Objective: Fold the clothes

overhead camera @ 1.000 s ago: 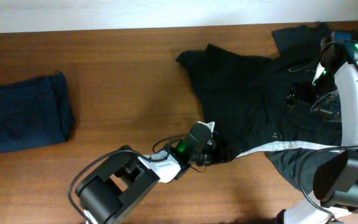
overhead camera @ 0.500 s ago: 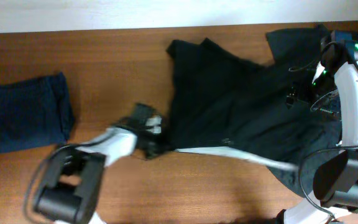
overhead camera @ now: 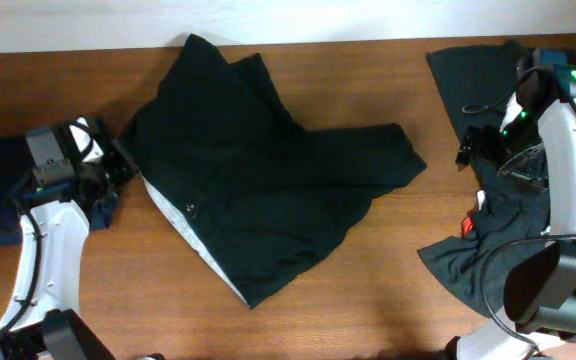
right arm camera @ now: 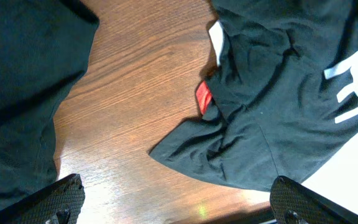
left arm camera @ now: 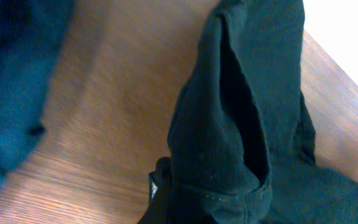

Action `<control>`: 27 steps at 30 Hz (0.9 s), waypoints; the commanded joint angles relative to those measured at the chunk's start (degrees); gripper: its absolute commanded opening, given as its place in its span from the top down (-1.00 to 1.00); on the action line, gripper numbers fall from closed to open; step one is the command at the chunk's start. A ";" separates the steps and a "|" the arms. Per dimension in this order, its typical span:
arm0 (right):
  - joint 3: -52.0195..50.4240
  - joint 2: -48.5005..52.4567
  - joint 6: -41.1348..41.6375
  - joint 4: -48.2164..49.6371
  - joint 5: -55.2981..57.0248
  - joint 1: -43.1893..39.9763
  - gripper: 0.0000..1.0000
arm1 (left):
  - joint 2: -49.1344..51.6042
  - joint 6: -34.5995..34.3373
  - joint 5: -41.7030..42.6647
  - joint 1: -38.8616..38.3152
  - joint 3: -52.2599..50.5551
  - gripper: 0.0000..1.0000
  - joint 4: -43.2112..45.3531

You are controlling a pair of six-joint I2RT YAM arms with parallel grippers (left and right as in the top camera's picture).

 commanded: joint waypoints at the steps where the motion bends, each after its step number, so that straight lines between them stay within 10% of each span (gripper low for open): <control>1: 0.44 0.72 -1.16 0.35 -4.35 -0.13 -0.97 | -1.07 0.92 -6.56 1.22 6.19 0.88 0.28; 8: -0.17 4.11 -4.31 4.13 -12.33 2.34 -0.93 | -0.85 0.92 -6.36 0.59 6.75 -0.50 -19.52; 13: -0.35 8.98 -3.52 8.13 -12.52 5.92 -0.69 | -0.74 0.96 -1.31 -5.66 1.49 -0.49 -33.88; 27: -0.81 22.40 -4.22 14.97 -20.59 8.72 -0.28 | -0.74 -4.28 2.64 -24.55 -21.90 -0.41 -22.95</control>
